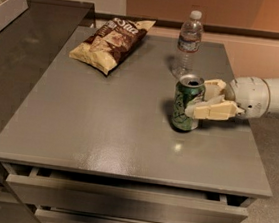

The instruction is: Place green can upright

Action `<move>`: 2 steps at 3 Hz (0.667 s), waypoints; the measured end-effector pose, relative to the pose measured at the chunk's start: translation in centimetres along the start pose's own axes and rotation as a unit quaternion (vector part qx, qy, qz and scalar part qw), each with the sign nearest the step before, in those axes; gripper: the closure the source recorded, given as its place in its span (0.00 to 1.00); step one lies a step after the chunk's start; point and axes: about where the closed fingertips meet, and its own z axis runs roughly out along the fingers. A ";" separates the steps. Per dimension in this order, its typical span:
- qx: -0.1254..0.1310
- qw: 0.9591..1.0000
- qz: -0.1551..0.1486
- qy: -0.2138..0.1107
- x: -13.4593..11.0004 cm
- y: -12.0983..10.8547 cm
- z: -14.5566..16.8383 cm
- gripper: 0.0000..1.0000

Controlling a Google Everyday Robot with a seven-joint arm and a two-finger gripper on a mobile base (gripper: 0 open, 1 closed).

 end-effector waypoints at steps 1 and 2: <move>-0.005 1.000 -0.010 -0.008 0.5 0.0 -0.2 0.00; -0.005 1.000 -0.010 -0.008 0.5 0.0 -0.2 0.00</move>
Offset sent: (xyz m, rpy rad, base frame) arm -0.0002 -0.0029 -0.0037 0.0166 -0.0158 0.0100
